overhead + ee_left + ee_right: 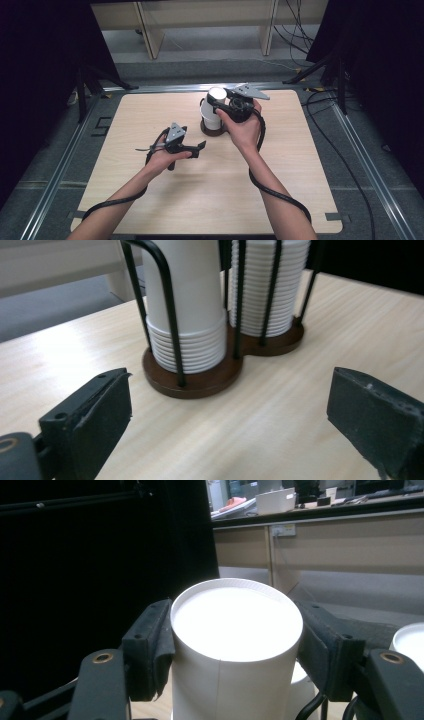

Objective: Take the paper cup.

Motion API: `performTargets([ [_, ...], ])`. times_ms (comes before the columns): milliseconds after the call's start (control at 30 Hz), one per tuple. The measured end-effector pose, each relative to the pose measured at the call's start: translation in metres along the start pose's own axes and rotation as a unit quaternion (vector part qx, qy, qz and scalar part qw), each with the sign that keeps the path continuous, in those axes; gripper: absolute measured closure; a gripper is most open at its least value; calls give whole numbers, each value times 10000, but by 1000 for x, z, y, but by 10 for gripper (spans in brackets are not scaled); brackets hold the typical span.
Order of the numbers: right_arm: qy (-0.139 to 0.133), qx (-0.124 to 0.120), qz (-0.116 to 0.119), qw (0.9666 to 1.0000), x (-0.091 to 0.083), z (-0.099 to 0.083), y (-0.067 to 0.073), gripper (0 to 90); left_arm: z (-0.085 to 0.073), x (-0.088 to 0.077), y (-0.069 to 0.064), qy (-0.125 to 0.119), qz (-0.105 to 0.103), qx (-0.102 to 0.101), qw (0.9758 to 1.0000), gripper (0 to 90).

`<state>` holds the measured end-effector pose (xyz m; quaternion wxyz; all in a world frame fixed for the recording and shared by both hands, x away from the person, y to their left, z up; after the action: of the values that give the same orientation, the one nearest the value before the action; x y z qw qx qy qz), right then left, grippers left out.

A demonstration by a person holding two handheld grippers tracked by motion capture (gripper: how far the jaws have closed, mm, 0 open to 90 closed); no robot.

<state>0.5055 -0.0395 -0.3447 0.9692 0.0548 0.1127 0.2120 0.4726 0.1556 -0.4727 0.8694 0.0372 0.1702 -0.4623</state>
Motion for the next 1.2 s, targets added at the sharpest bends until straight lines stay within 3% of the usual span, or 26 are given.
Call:
performTargets([
  [33,42,183,86,9998,-3,-3,-1,352,-2,-5,-5,-14,6,57,10000,40],
  [167,104,333,223,9991,-9,-7,-1,353,-5,-13,-11,-22,17,169,9999,40],
  [233,247,617,392,9970,-14,-13,-2,352,-6,-17,-16,-19,-15,220,9998,41],
  [267,247,617,392,9970,-14,-13,-2,352,-7,-19,-18,27,-35,240,9997,41],
  [333,281,640,427,9966,-17,-16,-3,352,-6,-23,-20,-25,-9,469,9989,41],
  [433,385,828,495,9946,-23,-23,-4,352,-7,-27,-25,-47,-29,510,9987,41],
  [533,378,825,504,9946,-25,-26,-6,352,-8,-29,-30,-102,-74,585,9982,41],
  [767,629,1266,482,9888,-36,-39,-16,352,-12,-37,-46,-40,-168,743,9971,41],
  [867,693,1355,464,9873,-37,-41,-18,352,-13,-39,-49,-42,-216,756,9969,38],
  [1067,939,1684,461,9802,-43,-51,-22,352,-20,-43,-57,-60,-348,717,9968,22],
  [1167,966,1727,454,9792,-43,-55,-24,352,-22,-44,-59,-27,-391,700,9968,18],
  [1200,1090,1816,435,9763,-44,-59,-24,352,-23,-45,-60,-33,-418,712,9966,13],
])
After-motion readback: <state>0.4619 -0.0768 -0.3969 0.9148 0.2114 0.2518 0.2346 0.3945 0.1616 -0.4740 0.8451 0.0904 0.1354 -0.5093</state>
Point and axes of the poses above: each handheld gripper's, and its own axes: x roughly forward along the jaws, z roughly out of its top, y roughly to its left, the point moved 3 cm from there along x, roughly forward along the jaws, and after that the axes turned 15 degrees about -z, right-handed, at the moved point
